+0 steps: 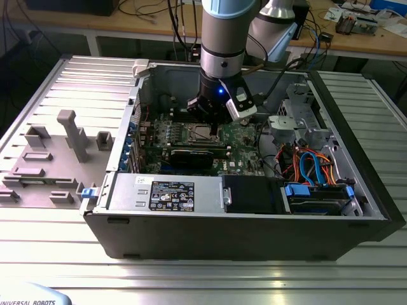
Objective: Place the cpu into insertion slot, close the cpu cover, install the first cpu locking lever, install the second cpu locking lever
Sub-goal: 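Install the second cpu locking lever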
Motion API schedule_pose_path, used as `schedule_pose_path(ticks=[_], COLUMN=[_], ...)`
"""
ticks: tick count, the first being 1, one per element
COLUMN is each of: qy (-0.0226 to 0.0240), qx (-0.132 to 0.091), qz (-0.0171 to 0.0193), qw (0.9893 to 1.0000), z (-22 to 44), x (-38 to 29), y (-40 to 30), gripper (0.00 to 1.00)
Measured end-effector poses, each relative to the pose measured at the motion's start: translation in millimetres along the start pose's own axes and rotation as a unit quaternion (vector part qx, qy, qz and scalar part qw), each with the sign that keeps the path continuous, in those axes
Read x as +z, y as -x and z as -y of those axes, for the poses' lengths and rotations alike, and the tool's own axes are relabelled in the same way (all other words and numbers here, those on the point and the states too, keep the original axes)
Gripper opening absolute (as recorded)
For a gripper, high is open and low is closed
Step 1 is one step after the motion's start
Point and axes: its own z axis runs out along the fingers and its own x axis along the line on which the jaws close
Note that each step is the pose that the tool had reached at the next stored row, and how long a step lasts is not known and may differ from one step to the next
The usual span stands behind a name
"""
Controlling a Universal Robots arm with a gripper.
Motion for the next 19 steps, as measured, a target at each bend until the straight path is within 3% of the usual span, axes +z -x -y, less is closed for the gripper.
schedule_pose_path(ticks=[13,17,19], qy=[-0.0001,-0.0002,0.0019], qx=[0.000,0.000,0.000], qz=[0.0000,0.0000,0.0001], qw=[1.0000,1.0000,1.0000], z=[-0.1,5.3,6.7], x=[-4.2,-4.2,-3.3], y=[0.1,0.0,-1.0], gripper=[0.11,0.11,0.11])
